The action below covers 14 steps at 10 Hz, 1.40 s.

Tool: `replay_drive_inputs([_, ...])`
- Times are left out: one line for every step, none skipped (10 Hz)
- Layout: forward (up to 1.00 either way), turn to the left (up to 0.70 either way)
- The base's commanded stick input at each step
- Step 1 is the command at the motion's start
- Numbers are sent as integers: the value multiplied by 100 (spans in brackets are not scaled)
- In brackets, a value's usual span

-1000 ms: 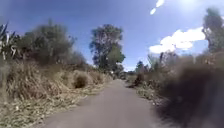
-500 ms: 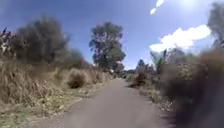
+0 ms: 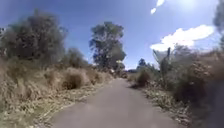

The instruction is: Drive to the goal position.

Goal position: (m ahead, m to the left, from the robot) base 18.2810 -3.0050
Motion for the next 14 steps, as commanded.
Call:
replay_drive_inputs([100,0])
replay_drive_inputs([100,0])
replay_drive_inputs([100,0])
replay_drive_inputs([100,0])
replay_drive_inputs([100,0])
replay_drive_inputs([100,0])
replay_drive_inputs([100,0])
replay_drive_inputs([100,0])
replay_drive_inputs([100,0])
replay_drive_inputs([100,0])
replay_drive_inputs([100,0])
replay_drive_inputs([100,0])
replay_drive_inputs([100,0])
replay_drive_inputs([100,0])
